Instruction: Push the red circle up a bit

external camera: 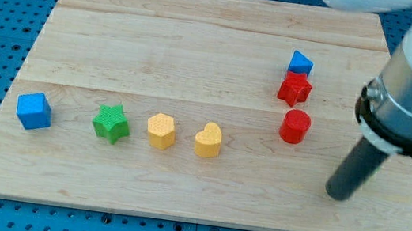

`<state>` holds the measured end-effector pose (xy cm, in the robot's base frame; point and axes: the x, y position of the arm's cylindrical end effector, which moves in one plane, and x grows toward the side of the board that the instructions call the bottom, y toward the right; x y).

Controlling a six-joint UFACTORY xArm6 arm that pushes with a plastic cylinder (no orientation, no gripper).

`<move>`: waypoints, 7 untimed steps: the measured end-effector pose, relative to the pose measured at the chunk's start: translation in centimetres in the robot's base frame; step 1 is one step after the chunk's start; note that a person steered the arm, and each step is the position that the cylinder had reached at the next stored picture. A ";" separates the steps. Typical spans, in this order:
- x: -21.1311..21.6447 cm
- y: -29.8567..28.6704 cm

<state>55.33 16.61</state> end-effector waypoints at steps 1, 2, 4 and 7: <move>-1.6 -3.9; -4.8 -6.0; -5.2 -6.5; -5.1 -2.3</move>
<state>50.23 14.34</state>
